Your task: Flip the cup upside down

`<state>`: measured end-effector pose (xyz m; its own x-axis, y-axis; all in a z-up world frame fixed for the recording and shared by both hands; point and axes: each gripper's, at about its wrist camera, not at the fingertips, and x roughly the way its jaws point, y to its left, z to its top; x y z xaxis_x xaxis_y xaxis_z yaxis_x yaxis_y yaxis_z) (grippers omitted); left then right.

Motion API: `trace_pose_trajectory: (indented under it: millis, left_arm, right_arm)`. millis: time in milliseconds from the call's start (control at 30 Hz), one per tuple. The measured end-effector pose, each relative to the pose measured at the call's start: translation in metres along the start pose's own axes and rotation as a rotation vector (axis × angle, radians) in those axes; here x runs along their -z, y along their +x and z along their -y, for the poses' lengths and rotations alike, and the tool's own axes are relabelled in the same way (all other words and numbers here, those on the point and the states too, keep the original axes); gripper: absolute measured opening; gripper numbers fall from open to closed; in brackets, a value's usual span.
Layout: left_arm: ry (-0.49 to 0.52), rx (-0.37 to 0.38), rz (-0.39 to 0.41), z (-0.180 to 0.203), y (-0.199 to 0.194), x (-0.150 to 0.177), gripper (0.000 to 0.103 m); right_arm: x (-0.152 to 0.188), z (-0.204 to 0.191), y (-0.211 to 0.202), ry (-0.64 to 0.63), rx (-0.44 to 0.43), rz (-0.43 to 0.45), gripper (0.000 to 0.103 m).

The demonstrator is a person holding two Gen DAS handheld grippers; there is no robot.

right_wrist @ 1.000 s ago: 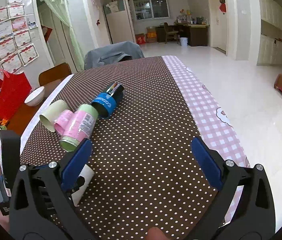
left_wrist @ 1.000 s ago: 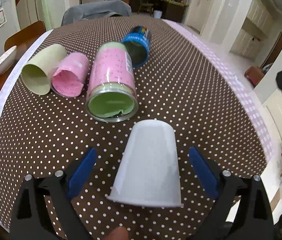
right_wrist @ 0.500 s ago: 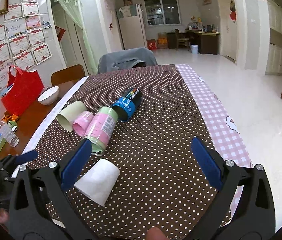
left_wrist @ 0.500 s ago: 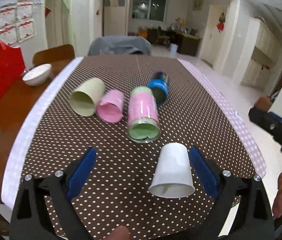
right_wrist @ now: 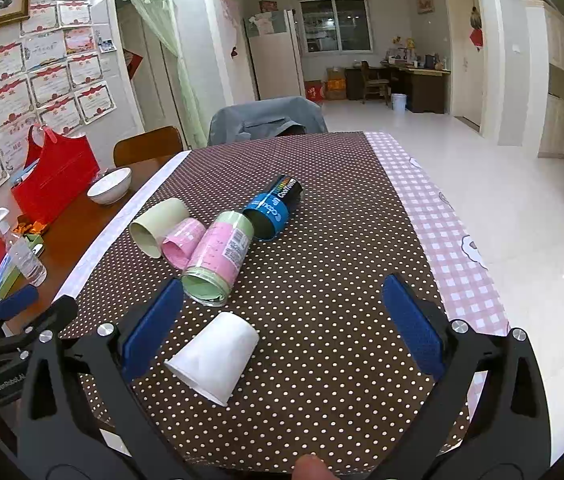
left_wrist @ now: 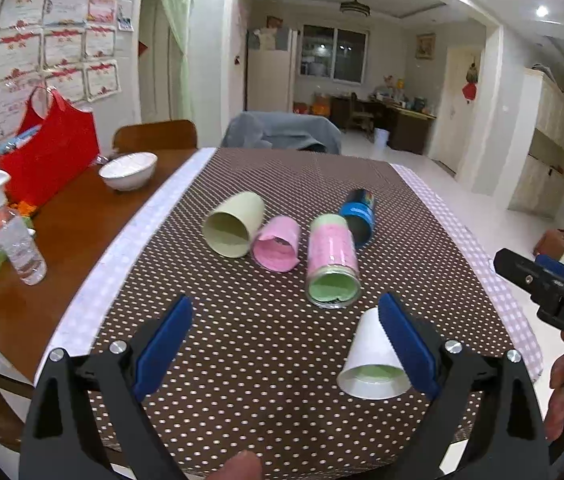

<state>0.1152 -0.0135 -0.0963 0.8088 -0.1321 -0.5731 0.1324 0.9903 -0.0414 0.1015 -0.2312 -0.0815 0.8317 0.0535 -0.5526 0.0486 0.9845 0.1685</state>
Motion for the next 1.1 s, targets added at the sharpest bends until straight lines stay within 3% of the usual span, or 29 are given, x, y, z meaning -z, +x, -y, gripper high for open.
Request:
trace_pose_trajectory:
  millis: [333,1100]
  left_arm:
    - [0.004,-0.094,0.146,-0.011,-0.036,-0.003,0.092]
    - [-0.011,-0.085,0.210,-0.017,-0.057,-0.005,0.092]
  right_arm:
    - [0.002,-0.015,-0.008,-0.037,-0.020,0.007,0.097]
    - [0.001,-0.023,-0.012,-0.046,-0.037,-0.006,0.097]
